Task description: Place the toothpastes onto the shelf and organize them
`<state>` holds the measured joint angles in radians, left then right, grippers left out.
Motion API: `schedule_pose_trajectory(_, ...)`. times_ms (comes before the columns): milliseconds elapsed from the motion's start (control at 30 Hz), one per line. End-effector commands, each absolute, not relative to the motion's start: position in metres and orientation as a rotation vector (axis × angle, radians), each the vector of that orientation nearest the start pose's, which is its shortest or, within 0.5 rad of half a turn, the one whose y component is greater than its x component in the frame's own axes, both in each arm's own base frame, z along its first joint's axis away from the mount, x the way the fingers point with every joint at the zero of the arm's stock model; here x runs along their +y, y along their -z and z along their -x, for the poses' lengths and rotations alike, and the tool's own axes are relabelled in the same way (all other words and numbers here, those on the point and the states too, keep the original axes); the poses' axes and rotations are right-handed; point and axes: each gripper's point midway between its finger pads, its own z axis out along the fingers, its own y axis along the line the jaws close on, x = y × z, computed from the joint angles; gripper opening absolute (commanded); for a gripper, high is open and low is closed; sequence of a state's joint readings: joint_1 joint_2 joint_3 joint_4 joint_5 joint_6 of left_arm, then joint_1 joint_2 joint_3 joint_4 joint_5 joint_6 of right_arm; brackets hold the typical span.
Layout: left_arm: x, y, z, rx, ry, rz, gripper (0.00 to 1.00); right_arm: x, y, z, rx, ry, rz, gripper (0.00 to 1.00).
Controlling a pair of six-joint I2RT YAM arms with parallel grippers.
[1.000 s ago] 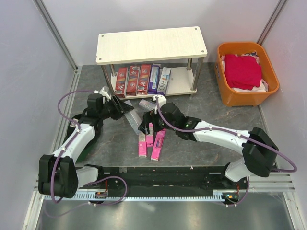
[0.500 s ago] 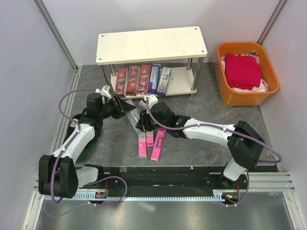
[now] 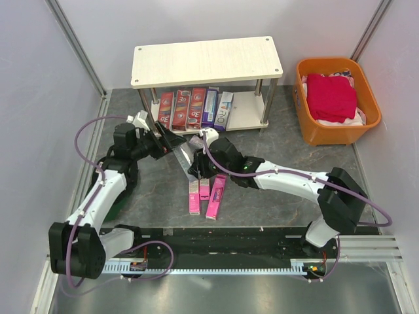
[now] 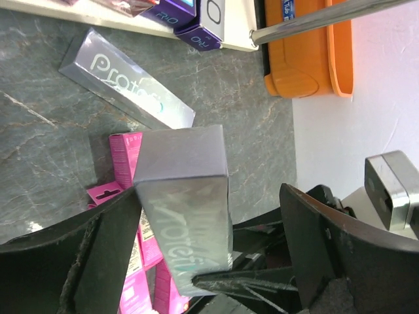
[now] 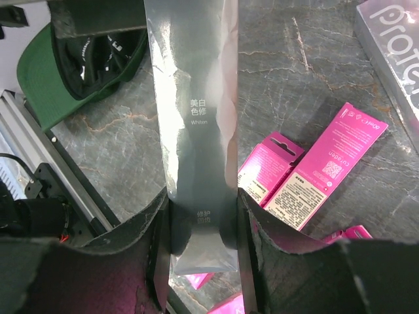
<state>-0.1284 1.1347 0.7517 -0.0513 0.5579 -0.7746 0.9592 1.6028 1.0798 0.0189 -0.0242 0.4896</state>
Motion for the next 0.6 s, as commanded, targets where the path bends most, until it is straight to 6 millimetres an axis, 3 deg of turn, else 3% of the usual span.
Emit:
schedule_pose_trajectory(0,-0.147,-0.236,-0.315,2.016,0.996,0.205,0.93,0.403,-0.226,-0.259,1.977,-0.969,0.482,0.34)
schedule_pose_trajectory(167,-0.129,-0.247,-0.31,1.975,0.858,0.197,0.93,0.397,-0.251,-0.259,1.937,-0.997,0.477,0.33)
schedule_pose_trajectory(500,-0.105,-0.273,-0.3,1.895,0.694,0.195,0.94,0.384,-0.331,-0.27,1.768,-1.051,0.44,0.32)
schedule_pose_trajectory(567,-0.102,-0.276,-0.298,1.888,0.679,0.199,0.94,0.379,-0.337,-0.274,1.767,-1.04,0.432,0.32)
